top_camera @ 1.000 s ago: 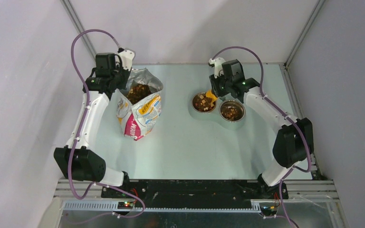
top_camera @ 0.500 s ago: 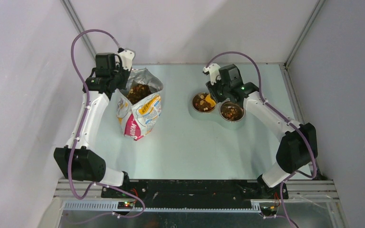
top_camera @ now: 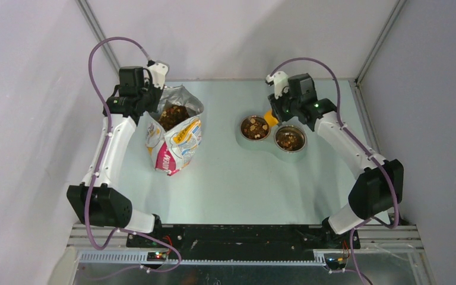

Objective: Serve the pet food

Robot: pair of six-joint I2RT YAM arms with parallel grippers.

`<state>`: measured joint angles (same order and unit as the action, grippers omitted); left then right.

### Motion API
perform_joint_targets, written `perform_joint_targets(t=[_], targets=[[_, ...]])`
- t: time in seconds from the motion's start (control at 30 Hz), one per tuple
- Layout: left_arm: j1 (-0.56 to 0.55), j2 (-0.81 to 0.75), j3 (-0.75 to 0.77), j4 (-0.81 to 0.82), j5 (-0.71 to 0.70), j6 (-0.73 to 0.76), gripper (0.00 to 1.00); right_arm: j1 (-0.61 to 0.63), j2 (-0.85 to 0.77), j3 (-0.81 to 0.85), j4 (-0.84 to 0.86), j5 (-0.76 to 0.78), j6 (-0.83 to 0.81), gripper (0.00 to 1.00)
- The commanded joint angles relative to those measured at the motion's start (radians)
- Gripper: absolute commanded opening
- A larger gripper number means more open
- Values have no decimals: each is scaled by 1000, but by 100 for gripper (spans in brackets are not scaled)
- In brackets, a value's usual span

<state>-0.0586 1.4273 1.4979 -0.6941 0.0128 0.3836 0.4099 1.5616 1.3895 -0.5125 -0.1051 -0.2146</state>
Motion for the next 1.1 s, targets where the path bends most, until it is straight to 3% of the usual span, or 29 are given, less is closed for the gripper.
perform_joint_targets(t=[0.0,0.2,0.3,0.47,0.67,0.87,1.07], targets=[[8,-1,41,-58,17,-4,0,-53,-6,140,11,-137,49,0],[8,27,100,-86,29,-24,0,-127,102,404,-39,-382,97,0],[9,34,125,-93,30,-28,0,-134,165,539,-101,-448,127,0],[9,21,122,-83,48,-51,0,-107,263,799,-111,-498,319,0],[8,9,117,-75,78,-78,0,21,286,882,-48,-492,436,0],[10,-17,79,-59,99,-80,0,176,295,880,-51,-459,420,0],[10,-19,94,-61,149,-114,0,250,337,890,-47,-430,413,0]])
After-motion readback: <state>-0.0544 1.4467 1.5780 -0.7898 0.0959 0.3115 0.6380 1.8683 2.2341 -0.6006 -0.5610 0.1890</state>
